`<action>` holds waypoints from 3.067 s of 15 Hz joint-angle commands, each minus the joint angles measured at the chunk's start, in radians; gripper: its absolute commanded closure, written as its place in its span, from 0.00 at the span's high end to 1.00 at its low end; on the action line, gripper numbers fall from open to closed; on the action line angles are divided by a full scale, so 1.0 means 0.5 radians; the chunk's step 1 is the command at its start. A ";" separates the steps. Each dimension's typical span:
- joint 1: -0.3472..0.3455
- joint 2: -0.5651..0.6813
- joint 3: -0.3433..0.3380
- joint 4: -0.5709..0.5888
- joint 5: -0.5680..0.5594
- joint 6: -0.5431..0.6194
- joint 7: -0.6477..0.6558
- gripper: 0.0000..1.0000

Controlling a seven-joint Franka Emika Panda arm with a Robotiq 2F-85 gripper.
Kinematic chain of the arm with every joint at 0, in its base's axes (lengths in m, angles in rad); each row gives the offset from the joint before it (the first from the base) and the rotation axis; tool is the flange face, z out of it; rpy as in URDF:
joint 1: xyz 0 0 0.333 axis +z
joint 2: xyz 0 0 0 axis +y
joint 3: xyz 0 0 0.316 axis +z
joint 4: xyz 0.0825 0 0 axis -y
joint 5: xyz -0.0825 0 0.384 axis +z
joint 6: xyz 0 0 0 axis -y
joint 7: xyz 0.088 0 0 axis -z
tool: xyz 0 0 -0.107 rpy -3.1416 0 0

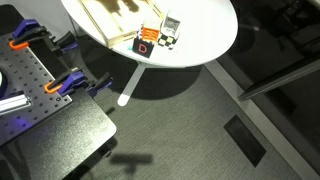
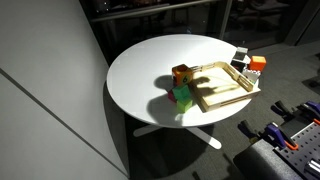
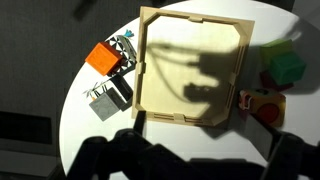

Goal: Put the plush block on the wooden tray

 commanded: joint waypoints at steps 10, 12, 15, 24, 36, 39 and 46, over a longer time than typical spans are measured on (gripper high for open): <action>0.010 0.028 -0.006 0.009 -0.018 0.019 -0.007 1.00; 0.013 0.064 -0.009 0.021 -0.012 0.049 -0.039 1.00; 0.019 0.128 -0.011 0.046 -0.001 0.120 -0.088 1.00; 0.071 0.436 0.008 0.247 -0.018 0.298 -0.173 1.00; 0.189 0.793 0.088 0.506 0.009 0.298 -0.309 1.00; 0.230 0.830 0.111 0.517 0.004 0.291 -0.259 1.00; 0.297 0.861 0.128 0.481 0.056 0.316 -0.073 1.00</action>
